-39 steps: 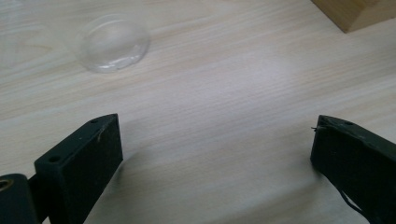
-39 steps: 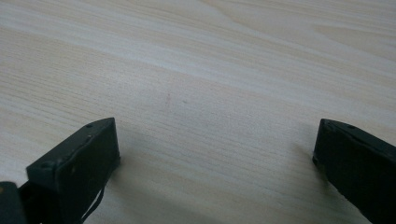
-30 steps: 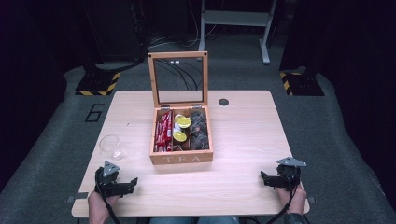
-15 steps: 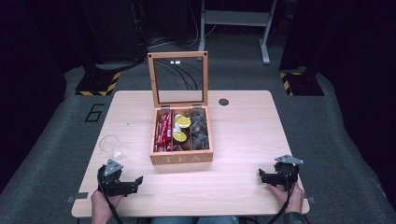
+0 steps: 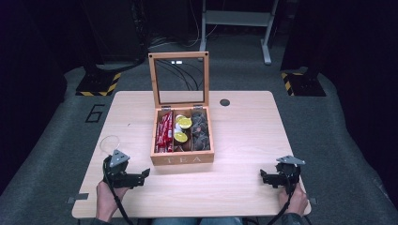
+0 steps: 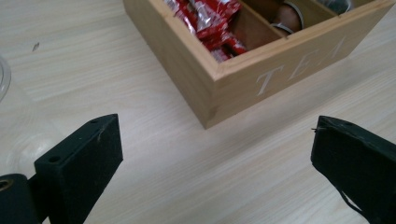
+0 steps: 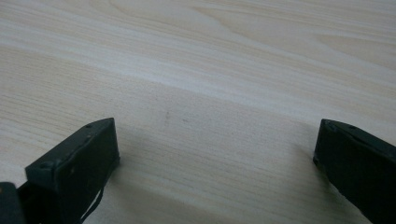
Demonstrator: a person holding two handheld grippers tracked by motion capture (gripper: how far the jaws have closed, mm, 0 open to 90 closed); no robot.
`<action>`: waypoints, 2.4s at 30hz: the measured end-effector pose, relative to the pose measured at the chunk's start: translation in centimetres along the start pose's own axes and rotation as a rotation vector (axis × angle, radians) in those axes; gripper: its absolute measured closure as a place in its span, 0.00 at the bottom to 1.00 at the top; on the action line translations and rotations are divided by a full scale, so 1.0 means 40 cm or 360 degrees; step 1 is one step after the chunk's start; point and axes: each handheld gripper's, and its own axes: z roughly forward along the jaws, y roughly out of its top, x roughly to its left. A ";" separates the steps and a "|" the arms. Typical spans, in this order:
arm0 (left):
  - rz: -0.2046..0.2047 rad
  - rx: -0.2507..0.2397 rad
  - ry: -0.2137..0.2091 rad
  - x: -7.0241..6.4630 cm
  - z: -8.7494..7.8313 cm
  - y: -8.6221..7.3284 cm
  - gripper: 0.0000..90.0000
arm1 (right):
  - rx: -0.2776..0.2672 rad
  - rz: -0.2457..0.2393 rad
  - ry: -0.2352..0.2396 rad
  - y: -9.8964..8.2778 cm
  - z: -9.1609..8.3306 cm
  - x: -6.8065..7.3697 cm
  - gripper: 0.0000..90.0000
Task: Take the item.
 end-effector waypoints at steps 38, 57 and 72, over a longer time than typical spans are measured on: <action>0.0289 0.0009 -0.0366 -0.205 0.254 0.304 0.02 | 0.0008 -0.0007 0.0007 0.001 0.000 0.001 0.00; 0.0331 0.0147 -0.0416 -0.216 0.369 0.332 0.33 | 0.0006 -0.0015 0.0009 0.002 0.001 -0.001 0.00; 0.0365 0.0282 -0.0490 -0.231 0.404 0.325 0.43 | 0.0008 -0.0011 0.0010 0.002 0.001 0.000 0.00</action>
